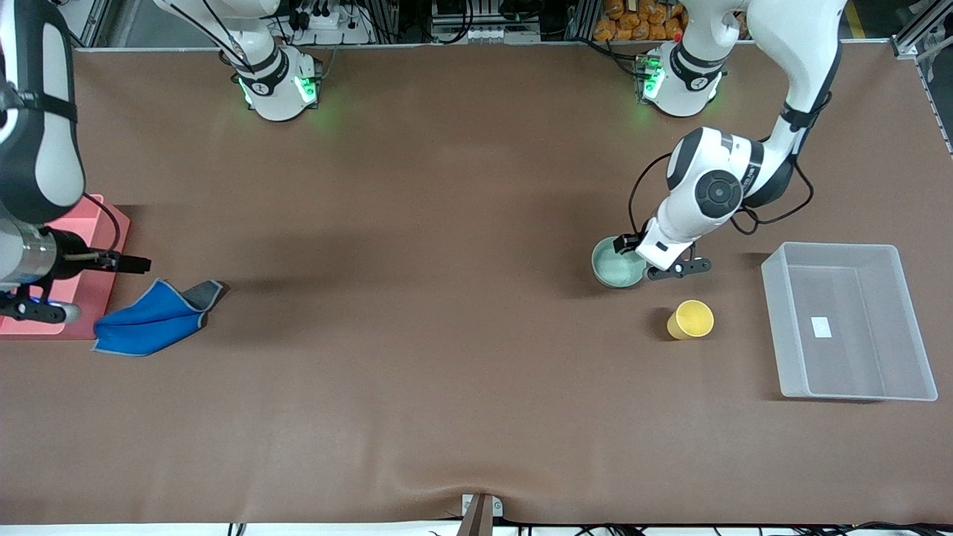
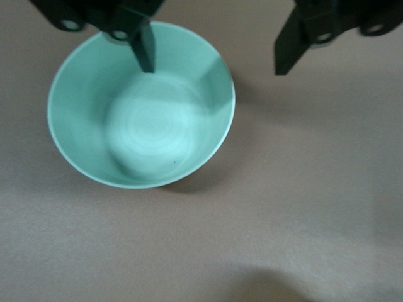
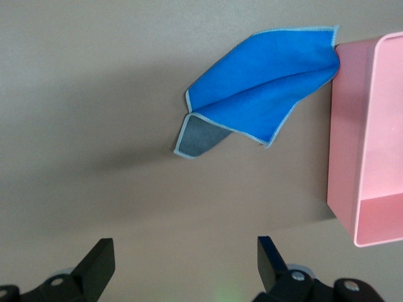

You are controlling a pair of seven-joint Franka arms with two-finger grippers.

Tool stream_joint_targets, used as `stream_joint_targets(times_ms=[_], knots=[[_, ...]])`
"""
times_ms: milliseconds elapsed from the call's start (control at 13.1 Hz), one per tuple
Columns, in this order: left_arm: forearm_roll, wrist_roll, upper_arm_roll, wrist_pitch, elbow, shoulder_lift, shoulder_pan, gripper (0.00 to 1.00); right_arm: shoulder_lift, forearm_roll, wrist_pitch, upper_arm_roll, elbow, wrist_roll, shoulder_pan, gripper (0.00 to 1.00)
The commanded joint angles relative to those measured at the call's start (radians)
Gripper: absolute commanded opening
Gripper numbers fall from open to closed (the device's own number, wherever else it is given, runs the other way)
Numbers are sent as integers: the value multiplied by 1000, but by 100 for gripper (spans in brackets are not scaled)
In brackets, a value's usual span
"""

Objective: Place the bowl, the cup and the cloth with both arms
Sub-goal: 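Grasp the green bowl rim with the left gripper while the right gripper grasps the cloth, then carry the green bowl into the clear bin with the left gripper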

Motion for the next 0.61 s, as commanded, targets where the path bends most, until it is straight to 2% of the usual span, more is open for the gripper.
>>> stream_joint_targets(times_ms=[0, 77, 306, 383, 536], knots=[[12, -10, 3, 63, -35, 14, 1, 70, 71, -1, 28, 3, 43, 13, -24, 100], [37, -10, 3, 85, -35, 26, 8, 63, 86, 4, 30, 3, 45, 13, -45, 100], [45, -13, 3, 91, -28, 27, 8, 9, 155, -2, 74, 3, 48, -4, -56, 100], [45, -15, 3, 91, -15, 23, 8, 0, 175, 5, 79, 5, 48, -10, -48, 100], [45, -27, 3, 82, 12, 11, 12, 0, 193, -18, 85, 5, 50, -23, -36, 100]])
